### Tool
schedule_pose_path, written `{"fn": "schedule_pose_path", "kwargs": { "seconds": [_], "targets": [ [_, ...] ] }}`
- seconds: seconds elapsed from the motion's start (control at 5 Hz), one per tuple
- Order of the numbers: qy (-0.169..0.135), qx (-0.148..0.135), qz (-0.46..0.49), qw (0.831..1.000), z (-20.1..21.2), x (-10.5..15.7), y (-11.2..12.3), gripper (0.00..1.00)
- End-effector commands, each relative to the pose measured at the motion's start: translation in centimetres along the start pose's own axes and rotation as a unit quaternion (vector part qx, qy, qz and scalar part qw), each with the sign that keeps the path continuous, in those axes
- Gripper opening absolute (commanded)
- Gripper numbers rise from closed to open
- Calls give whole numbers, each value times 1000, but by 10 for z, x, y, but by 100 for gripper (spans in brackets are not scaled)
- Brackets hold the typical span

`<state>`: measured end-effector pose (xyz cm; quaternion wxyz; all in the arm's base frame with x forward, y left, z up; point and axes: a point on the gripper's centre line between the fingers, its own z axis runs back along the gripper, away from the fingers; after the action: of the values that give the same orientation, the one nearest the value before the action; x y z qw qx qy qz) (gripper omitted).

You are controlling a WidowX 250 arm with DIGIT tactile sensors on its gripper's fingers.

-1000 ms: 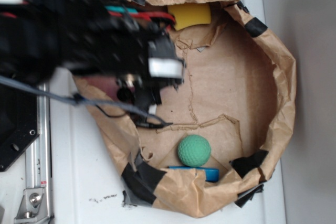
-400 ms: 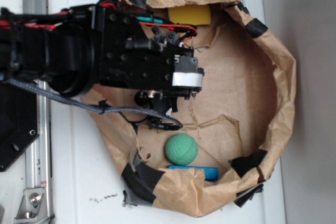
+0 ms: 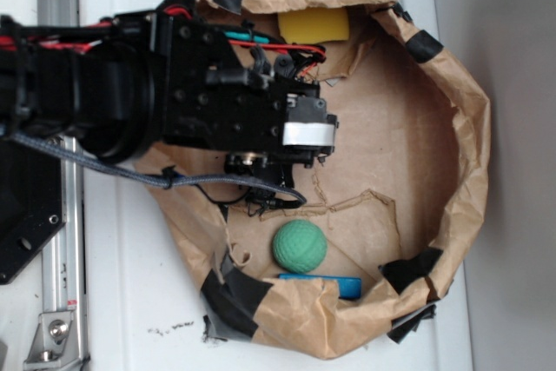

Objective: Grab the yellow duck.

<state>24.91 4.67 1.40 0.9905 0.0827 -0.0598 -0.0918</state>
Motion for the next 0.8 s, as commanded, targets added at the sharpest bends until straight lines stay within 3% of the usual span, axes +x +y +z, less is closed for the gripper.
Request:
{"fn": "schedule_pose_path", "kwargs": {
  "seconds": [0.0, 0.6],
  "targets": [
    [-3, -14, 1, 1000, 6, -8, -1, 100],
    [6, -34, -3, 999, 4, -19, -10, 100]
  ]
}}
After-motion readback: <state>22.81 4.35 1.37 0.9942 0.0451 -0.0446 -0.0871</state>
